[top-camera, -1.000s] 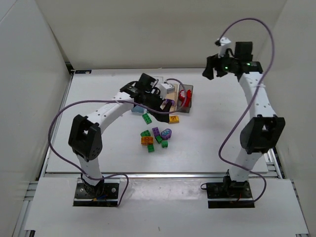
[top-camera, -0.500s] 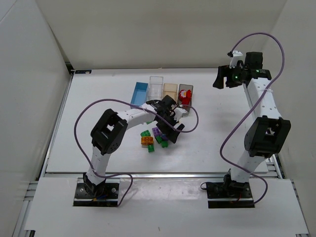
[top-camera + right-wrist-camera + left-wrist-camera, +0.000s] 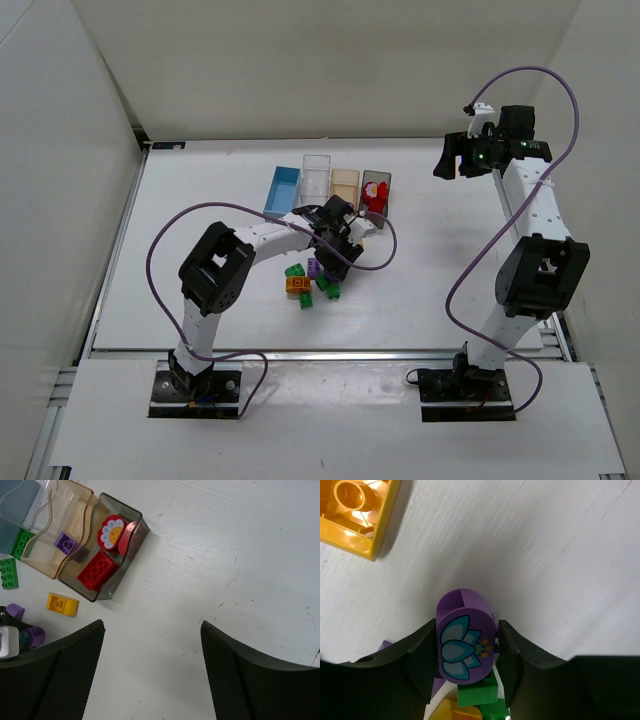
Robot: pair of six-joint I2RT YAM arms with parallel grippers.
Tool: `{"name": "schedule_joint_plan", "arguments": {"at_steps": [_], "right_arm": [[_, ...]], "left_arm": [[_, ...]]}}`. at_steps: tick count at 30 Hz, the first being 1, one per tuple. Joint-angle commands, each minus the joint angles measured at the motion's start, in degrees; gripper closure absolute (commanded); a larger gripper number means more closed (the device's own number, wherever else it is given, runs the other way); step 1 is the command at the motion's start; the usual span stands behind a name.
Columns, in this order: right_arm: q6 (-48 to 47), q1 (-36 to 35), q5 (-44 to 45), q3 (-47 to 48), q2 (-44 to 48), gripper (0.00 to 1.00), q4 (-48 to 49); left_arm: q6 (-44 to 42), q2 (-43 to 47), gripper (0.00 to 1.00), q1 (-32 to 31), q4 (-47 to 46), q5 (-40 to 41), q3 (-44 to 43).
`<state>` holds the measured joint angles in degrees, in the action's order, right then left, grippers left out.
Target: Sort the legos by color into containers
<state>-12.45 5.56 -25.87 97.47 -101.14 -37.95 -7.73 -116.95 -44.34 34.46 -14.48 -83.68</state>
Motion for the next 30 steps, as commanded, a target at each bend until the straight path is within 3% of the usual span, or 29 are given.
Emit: {"name": "schedule_joint_plan", "arguments": {"at_steps": [1,6,10,14,18,22,30], "right_arm": [[0.32,0.24,-1.03,0.7,-0.19,0.19,1.48],[0.41,0.06,-1.55,0.0,-0.2,0.19,1.3],[0.41,-0.64,-2.08,-1.05,0.24,0.19,1.57],[0.32,-1.43,-2.34,-1.93,0.68,0.19,1.66],[0.23,-2.4,-2.52,-2.11,0.6,0.19,1.83],[-0.38,-3.36,-2.43,-1.41,0.51,0.19,1.66],[-1.0,-3.63,-2.26,-0.88,0.33,0.19,1.3]], "left_arm": [[-3.26,1.1,0.46,0.65,0.53,4.54,2.03],[-5.54,2.86,0.48,4.78,2.18,-0.89,-4.1],[-5.72,1.02,0.5,8.11,10.27,-5.99,-19.47],[-2.92,-4.06,0.49,10.5,15.88,-5.56,-40.61],[-1.5,-11.89,0.47,11.9,19.42,-4.69,-55.41],[-0.89,-17.43,0.43,12.61,19.95,-3.71,-60.63],[1.13,-22.44,0.37,12.96,16.09,-5.12,-61.08]]}}
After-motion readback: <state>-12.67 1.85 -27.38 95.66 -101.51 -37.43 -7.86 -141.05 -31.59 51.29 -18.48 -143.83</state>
